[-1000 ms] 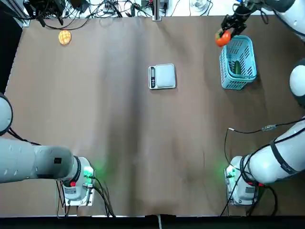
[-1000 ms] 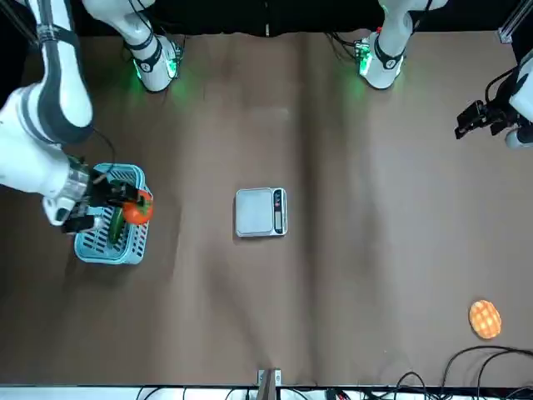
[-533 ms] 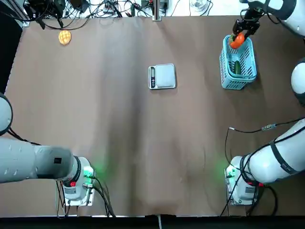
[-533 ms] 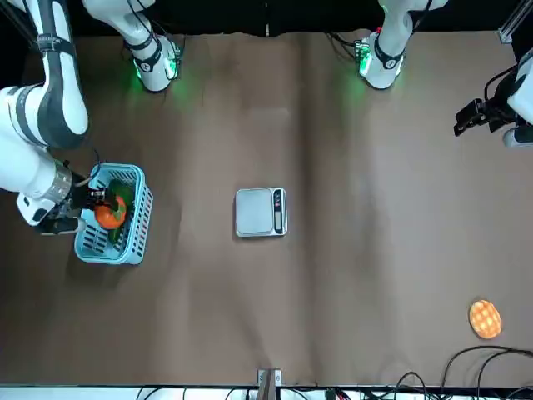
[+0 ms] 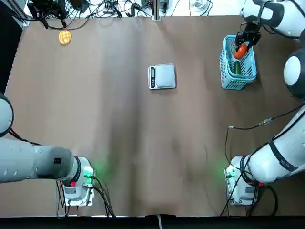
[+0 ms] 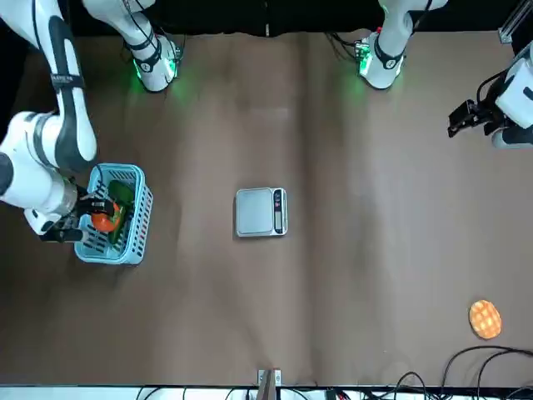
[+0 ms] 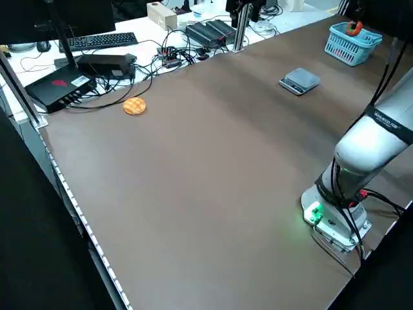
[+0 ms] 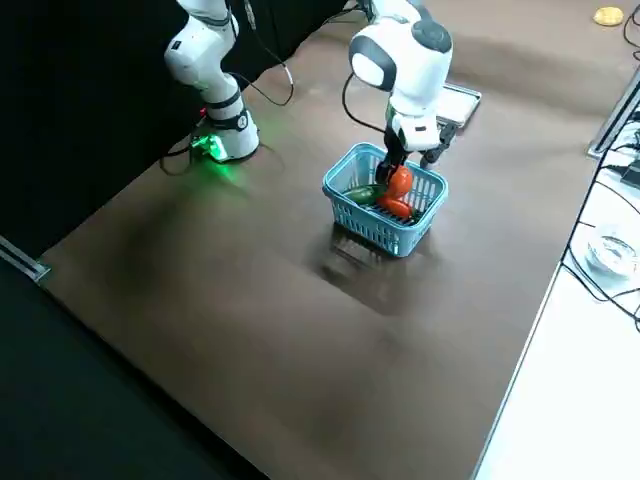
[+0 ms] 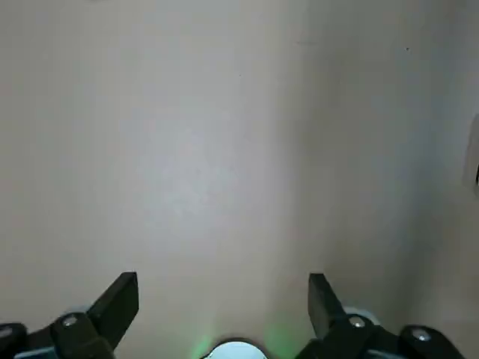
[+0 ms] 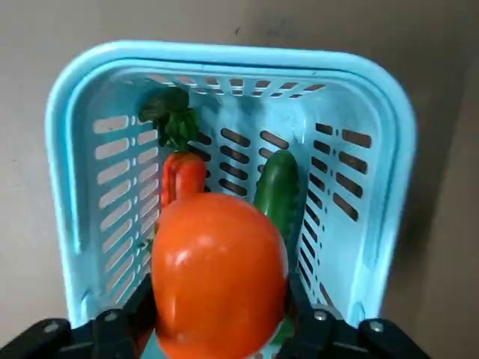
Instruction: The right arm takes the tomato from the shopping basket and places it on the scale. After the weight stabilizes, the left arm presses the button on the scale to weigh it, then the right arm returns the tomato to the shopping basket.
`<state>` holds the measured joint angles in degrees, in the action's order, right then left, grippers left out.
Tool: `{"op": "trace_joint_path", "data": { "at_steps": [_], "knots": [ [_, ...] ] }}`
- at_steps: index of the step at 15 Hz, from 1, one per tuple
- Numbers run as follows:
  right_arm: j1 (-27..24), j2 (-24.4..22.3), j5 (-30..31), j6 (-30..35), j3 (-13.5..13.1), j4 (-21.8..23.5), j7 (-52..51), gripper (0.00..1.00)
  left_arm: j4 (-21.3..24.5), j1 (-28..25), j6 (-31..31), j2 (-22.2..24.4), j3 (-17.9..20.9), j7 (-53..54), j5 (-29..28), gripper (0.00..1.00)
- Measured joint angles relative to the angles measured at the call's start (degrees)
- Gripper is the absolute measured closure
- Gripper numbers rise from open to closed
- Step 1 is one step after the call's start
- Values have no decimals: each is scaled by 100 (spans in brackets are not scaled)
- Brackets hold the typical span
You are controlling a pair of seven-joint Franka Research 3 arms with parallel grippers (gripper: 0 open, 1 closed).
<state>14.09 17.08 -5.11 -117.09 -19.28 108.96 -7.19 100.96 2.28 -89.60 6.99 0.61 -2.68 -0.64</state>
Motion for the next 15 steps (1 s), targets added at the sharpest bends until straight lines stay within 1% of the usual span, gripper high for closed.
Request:
{"op": "trace_joint_path", "data": {
  "at_steps": [9, 15],
  "knots": [
    [26, 575, 1, -452, 10, 23, 59, 29, 6, 0, 0, 0, -31, 34, -11, 0],
    [29, 669, 1, -451, 12, 25, 87, 29, 5, -8, 16, 0, -34, 34, -11, 0]
  ]
}}
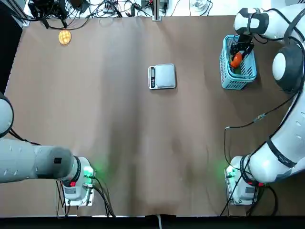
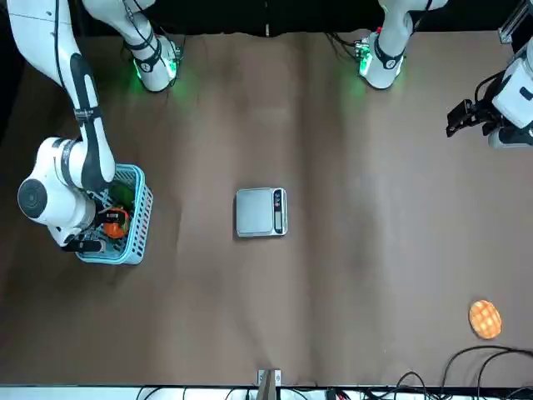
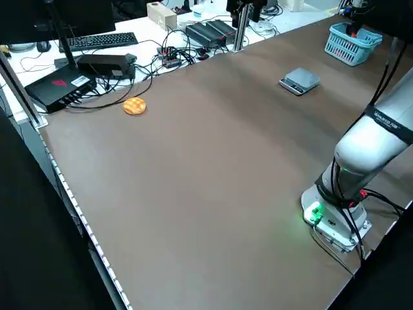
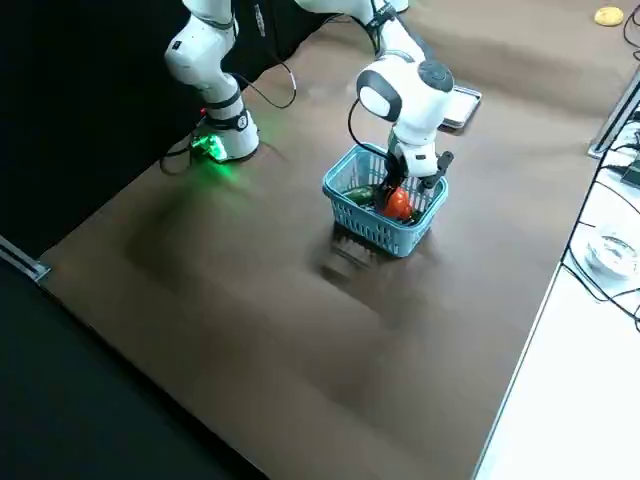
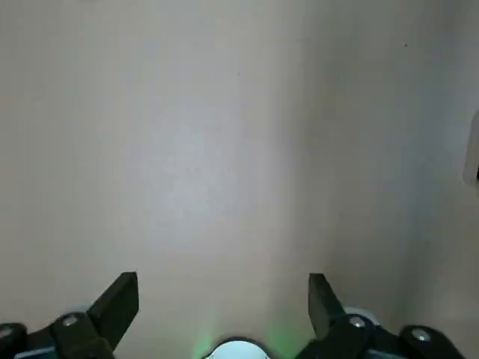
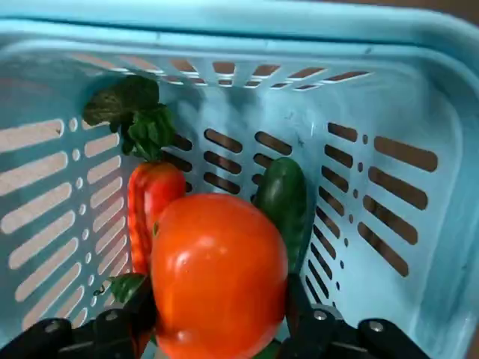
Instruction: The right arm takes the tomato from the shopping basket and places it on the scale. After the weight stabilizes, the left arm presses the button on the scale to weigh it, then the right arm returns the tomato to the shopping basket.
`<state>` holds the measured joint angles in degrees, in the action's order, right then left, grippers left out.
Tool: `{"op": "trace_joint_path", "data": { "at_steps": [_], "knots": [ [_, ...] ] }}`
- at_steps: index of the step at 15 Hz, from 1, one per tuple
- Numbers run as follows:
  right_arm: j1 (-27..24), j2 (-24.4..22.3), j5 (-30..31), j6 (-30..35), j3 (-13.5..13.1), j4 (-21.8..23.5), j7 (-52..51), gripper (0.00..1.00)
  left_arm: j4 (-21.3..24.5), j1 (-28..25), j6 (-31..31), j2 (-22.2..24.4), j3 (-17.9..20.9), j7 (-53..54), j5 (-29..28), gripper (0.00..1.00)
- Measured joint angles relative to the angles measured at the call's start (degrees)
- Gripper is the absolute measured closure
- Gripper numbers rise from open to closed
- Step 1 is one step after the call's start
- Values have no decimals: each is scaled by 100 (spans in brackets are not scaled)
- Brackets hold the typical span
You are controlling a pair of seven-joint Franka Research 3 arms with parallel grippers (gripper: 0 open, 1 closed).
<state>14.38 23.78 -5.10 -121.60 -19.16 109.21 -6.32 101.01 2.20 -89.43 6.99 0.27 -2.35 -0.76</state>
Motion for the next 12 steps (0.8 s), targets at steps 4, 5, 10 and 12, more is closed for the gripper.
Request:
{"op": "trace_joint_path", "data": {
  "at_steps": [4, 5, 10, 12],
  "knots": [
    [9, 0, 0, 3, 2, -1, 1, 25, -4, -2, 26, 0, 0, -46, 0, 0],
    [10, -1, 0, 20, 2, -4, 0, 17, -7, -2, 28, 0, 0, -51, 0, 0],
    [12, -27, 1, 142, 2, -62, 1, 3, -98, -11, 28, 2, 2, -62, 0, 0],
    [12, -103, 2, 286, -1, -163, 2, 1, -115, -14, 30, 2, 2, -62, 0, 0]
  ]
}}
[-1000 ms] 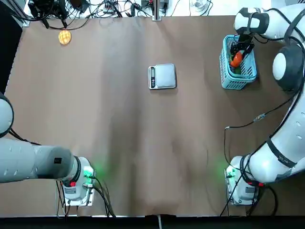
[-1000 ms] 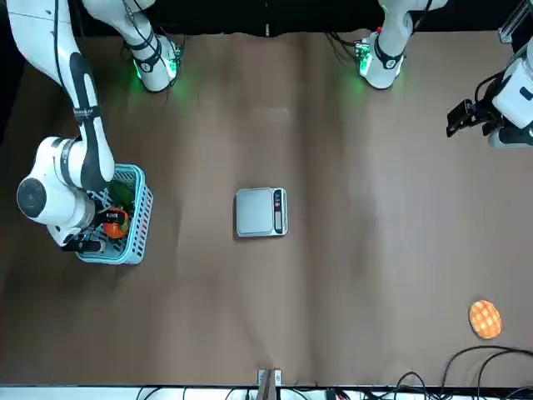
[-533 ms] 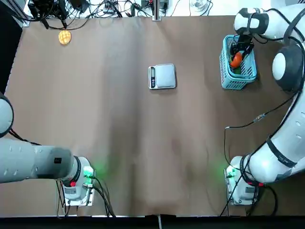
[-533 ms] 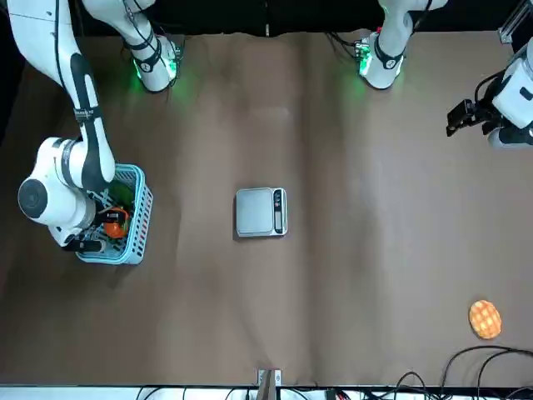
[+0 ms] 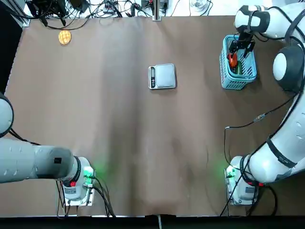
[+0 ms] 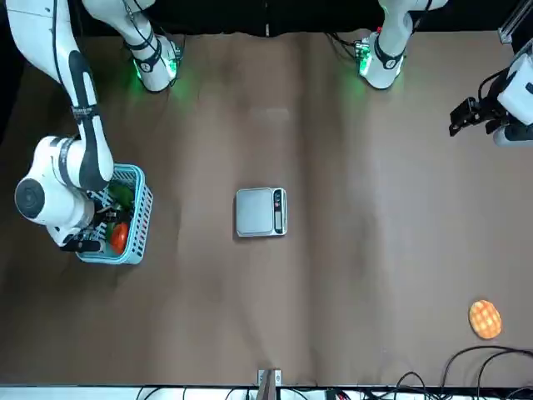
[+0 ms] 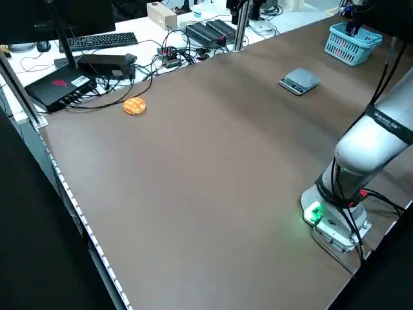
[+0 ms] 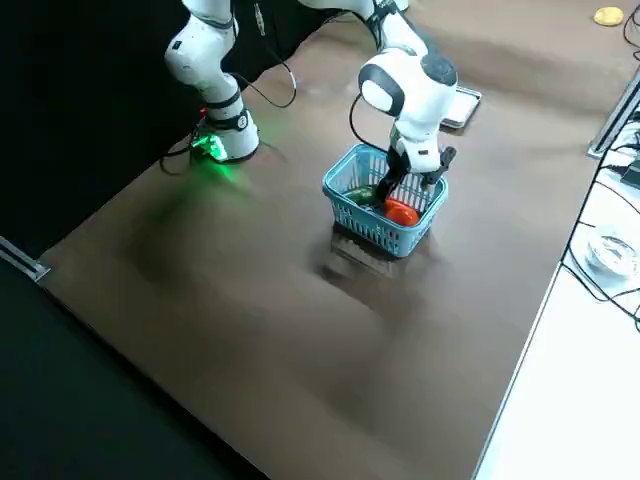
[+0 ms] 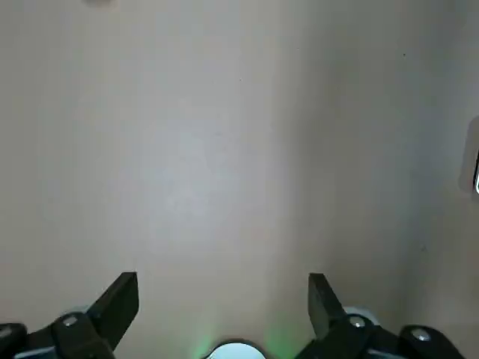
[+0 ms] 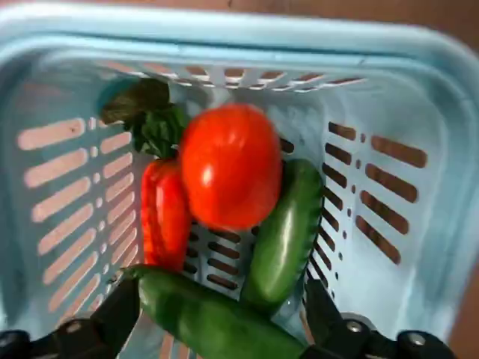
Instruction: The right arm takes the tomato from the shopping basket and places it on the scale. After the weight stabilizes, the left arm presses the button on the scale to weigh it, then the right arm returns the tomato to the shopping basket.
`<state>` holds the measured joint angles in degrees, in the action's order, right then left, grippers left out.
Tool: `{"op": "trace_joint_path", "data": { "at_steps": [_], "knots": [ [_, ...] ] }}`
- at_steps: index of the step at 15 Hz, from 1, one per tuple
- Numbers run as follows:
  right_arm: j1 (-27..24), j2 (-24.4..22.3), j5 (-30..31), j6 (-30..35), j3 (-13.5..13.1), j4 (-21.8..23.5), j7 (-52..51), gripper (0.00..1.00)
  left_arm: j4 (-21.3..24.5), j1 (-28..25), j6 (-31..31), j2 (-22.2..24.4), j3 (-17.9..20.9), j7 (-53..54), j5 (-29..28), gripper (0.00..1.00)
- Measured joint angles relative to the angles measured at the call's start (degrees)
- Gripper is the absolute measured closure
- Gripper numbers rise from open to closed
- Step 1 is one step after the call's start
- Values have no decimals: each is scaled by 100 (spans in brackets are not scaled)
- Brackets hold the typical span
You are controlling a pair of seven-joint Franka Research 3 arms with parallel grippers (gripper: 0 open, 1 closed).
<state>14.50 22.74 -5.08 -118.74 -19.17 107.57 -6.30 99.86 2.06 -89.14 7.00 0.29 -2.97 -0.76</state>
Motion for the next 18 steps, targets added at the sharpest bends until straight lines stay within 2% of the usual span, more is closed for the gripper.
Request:
{"op": "trace_joint_path", "data": {
  "at_steps": [5, 10, 11, 12, 13, 18],
  "knots": [
    [-27, -584, -2, 948, -28, -799, -1, 0, -9, -8, 4, 0, -1, 0, 0, 0],
    [19, -1448, 34, 1906, -1, -1109, -3, 0, -88, -54, 3, 0, 18, 0, 0, 0],
    [14, -1518, 50, 2296, -8, -1342, -3, 0, -102, -61, 3, 0, 22, 0, -1, 0],
    [-3, -1571, 65, 3038, -15, -1950, -2, 0, -108, -62, 2, 0, 26, 0, -1, 0],
    [-9, -1586, 66, 3293, -17, -2187, -2, 0, -108, -62, 2, 0, 26, 0, -1, 0],
    [-14, -1572, 72, 3414, -17, -2551, -2, 0, -108, -62, 2, 0, 26, 0, -1, 0]
  ]
}}
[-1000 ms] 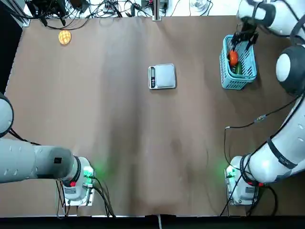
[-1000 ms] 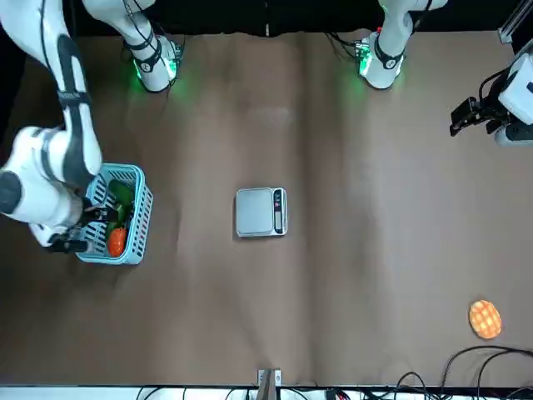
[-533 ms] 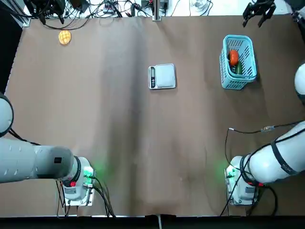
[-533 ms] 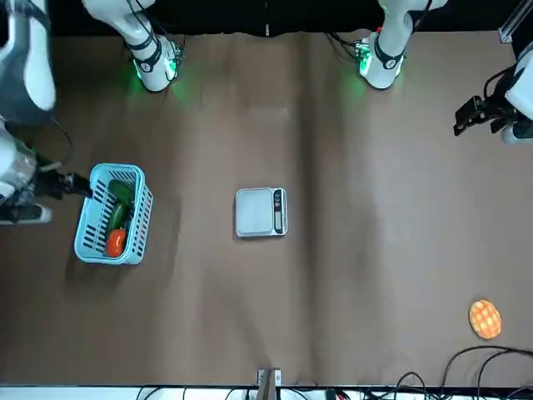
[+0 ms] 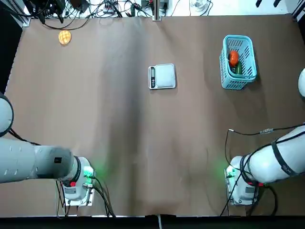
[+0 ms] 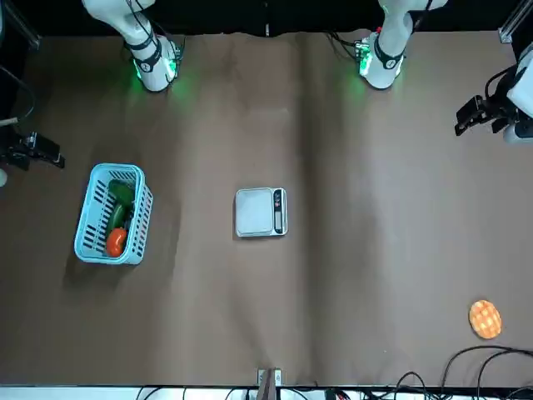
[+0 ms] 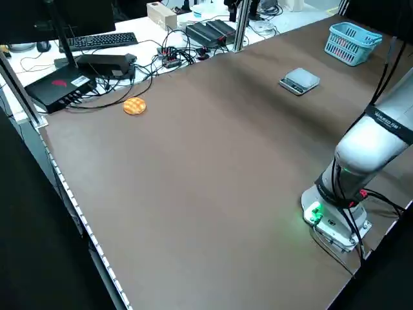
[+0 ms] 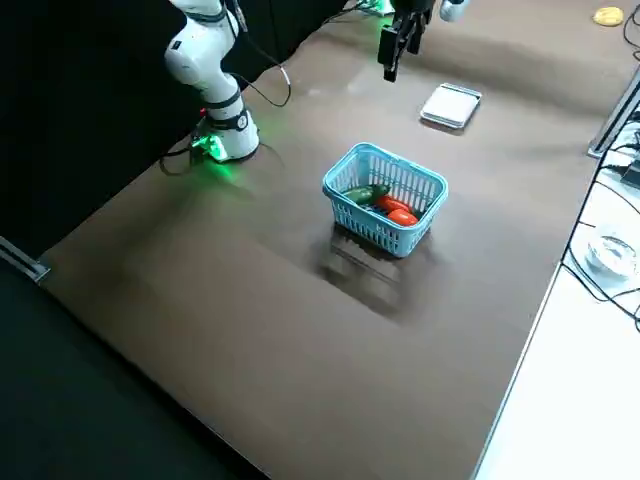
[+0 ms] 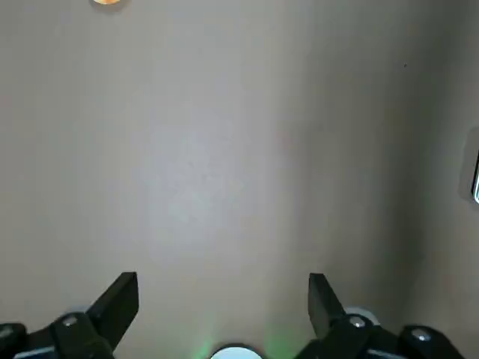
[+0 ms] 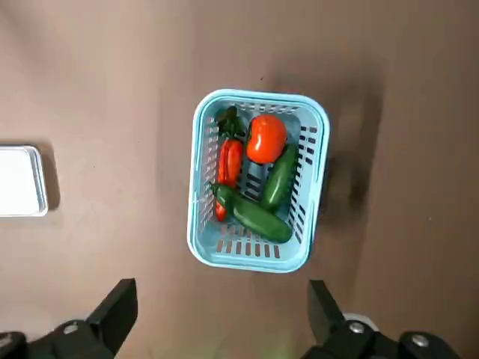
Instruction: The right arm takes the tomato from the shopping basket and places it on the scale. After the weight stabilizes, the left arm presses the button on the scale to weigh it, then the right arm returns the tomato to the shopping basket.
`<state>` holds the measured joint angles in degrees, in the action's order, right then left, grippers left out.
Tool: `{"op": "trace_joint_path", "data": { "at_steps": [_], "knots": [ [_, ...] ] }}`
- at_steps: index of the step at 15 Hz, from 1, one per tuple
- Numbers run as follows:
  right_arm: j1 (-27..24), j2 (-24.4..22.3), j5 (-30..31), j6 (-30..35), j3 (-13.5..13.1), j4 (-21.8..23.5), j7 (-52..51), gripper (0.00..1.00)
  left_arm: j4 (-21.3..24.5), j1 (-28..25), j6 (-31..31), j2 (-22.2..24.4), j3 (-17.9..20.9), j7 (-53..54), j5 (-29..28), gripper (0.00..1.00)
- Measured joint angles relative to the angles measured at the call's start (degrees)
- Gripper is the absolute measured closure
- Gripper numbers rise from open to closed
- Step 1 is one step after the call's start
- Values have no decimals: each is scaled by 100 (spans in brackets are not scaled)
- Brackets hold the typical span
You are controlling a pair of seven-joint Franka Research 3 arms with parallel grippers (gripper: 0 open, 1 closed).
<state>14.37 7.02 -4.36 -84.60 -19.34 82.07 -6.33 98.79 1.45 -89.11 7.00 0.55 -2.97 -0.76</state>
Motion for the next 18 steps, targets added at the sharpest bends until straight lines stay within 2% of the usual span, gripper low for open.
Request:
{"op": "trace_joint_path", "data": {
  "at_steps": [5, 6, 10, 11, 13, 18],
  "knots": [
    [-48, 17, 201, 0, 81, -52, 0, 0, 0, 0, 0, 0, 0, 0, 0, 0],
    [-239, 17, 238, 1, 319, -63, 0, 0, 0, 0, 0, 0, 0, 0, 0, 0],
    [-1705, -77, 682, 27, 2107, -124, 36, 0, 0, 0, 0, 0, 0, -1, 0, 0],
    [-1942, -119, 708, 49, 2376, -119, 39, 0, 0, 0, 2, 0, 0, -1, 0, 0],
    [-2062, -170, 724, 59, 2482, -106, 47, 0, 0, 0, 8, 0, 0, -6, 0, 0],
    [-2092, -174, 725, 35, 2387, 17, 51, 0, 0, 6, 180, 0, -5, -204, 1, 0]
  ]
}}
